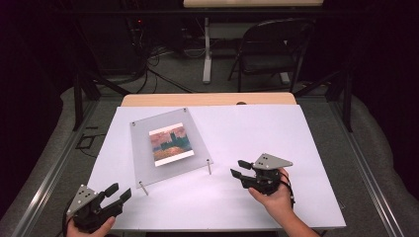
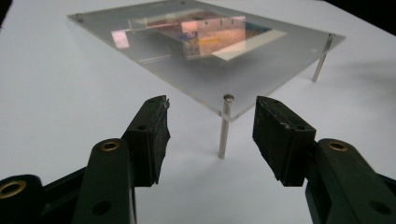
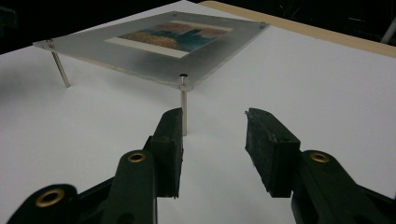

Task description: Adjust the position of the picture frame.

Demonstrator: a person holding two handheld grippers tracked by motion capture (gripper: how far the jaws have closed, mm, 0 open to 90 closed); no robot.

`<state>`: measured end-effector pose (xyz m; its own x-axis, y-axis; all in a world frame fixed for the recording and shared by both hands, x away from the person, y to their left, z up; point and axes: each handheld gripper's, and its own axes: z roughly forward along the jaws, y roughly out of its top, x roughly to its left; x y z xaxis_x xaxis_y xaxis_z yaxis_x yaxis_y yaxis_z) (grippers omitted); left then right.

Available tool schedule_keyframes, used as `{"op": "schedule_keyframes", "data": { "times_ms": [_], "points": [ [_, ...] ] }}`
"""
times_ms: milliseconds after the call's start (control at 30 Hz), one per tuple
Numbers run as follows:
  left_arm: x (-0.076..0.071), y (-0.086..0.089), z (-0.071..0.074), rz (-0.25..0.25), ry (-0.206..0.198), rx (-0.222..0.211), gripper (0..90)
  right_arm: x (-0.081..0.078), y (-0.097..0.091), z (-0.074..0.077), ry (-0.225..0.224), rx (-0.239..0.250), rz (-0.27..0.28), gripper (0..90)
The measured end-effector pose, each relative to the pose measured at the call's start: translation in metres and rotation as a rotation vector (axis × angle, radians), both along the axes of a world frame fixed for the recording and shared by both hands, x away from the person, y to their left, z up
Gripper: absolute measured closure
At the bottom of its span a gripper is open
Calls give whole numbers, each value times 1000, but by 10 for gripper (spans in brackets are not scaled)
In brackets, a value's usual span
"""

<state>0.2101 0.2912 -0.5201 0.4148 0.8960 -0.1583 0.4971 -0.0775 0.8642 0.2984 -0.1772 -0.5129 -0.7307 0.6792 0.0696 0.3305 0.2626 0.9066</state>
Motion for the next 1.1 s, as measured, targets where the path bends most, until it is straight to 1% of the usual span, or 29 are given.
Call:
{"op": "schedule_keyframes", "data": {
  "times_ms": [100, 167, 233, 267, 300, 400, 467, 633, 700, 733, 900, 967, 1000, 1067, 1100],
  "points": [
    [4, -5, -6, -24, 25, 42, 452, 6, 7, -3, 17, 9, 16, 567],
    [8, -7, -9, -35, 40, 49, 456, 9, 13, -5, 27, 10, 36, 568],
    [12, -8, -10, -48, 71, 57, 465, 11, 18, -7, 31, 6, 49, 566],
    [13, -8, -11, -53, 69, 58, 468, 11, 21, -8, 32, 6, 60, 567],
    [14, -9, -11, -57, 66, 57, 468, 12, 22, -8, 29, 6, 65, 567],
    [17, -9, -12, -59, 81, 58, 467, 15, 27, -10, 42, 4, 78, 569],
    [18, -9, -12, -60, 75, 57, 468, 16, 30, -12, 42, 6, 82, 575],
    [22, -12, -14, -75, 78, 48, 483, 19, 34, -15, 44, -2, 86, 578],
    [23, -15, -14, -72, 86, 34, 478, 21, 36, -17, 54, 3, 84, 579],
    [23, -15, -14, -73, 92, 40, 476, 22, 38, -18, 58, 1, 80, 583],
    [27, -21, -16, -83, 112, 26, 473, 31, 47, -26, 78, -17, 77, 600],
    [29, -23, -17, -79, 122, 24, 474, 35, 50, -29, 96, -16, 78, 609],
    [30, -23, -18, -78, 130, 29, 476, 37, 53, -30, 100, -22, 81, 615],
    [32, -25, -19, -86, 138, 21, 480, 41, 58, -34, 109, -38, 87, 627],
    [32, -26, -20, -88, 144, 24, 485, 43, 61, -37, 120, -44, 89, 633]
  ]
}}
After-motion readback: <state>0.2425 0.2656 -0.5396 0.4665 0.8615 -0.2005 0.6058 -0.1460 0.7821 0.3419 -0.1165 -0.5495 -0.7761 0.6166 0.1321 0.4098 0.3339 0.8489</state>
